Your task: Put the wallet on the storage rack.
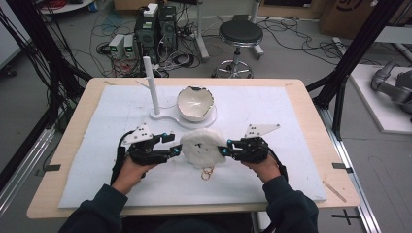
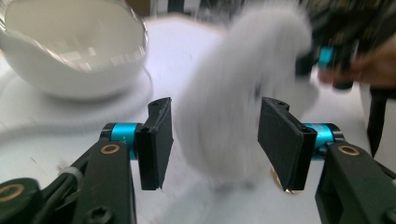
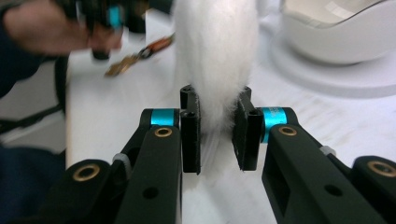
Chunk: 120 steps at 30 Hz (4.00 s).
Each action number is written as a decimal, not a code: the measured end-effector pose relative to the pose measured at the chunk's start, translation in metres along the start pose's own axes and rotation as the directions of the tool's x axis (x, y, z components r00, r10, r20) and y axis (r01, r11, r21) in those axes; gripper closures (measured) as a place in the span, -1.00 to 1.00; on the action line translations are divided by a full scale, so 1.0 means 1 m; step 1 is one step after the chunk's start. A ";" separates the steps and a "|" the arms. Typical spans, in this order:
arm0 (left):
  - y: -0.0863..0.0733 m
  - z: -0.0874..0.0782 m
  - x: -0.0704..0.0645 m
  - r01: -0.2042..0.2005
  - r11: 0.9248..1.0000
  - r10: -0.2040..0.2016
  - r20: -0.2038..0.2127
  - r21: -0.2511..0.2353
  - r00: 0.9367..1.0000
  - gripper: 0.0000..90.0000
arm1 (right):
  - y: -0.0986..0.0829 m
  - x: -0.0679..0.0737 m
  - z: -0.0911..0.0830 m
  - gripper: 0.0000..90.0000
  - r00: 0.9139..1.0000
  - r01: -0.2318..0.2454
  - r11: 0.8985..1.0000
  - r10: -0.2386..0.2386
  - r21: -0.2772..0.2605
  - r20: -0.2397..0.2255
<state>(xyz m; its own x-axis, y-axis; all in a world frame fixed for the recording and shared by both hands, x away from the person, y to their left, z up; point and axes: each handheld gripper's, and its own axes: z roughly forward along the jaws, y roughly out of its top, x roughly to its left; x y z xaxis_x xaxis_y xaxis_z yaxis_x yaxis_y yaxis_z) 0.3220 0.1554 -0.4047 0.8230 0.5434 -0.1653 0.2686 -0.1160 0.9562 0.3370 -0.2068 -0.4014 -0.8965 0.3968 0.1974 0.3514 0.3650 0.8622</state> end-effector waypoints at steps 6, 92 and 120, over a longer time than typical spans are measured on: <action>-0.006 0.010 -0.005 -0.008 0.997 0.003 0.062 0.073 0.998 0.02 | 0.005 0.008 0.008 0.69 0.997 0.041 0.999 -0.041 -0.002 -0.069; -0.017 -0.068 0.057 0.145 0.988 -0.155 -0.274 -0.059 0.949 -0.35 | 0.144 -0.079 0.081 0.70 0.809 0.419 0.866 -0.492 0.273 0.320; -0.017 -0.069 0.057 0.147 0.987 -0.158 -0.283 -0.060 0.946 -0.34 | 0.128 -0.075 0.075 0.26 0.981 0.068 0.997 -0.075 0.044 0.178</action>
<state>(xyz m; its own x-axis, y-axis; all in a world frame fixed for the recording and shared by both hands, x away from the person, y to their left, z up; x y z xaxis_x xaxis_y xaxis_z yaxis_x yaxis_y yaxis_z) 0.3301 0.2460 -0.4141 0.5950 0.7675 -0.2388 0.3560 0.0148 0.9344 0.4689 -0.1269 -0.3405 -0.8578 0.5119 0.0457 0.3010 0.4283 0.8520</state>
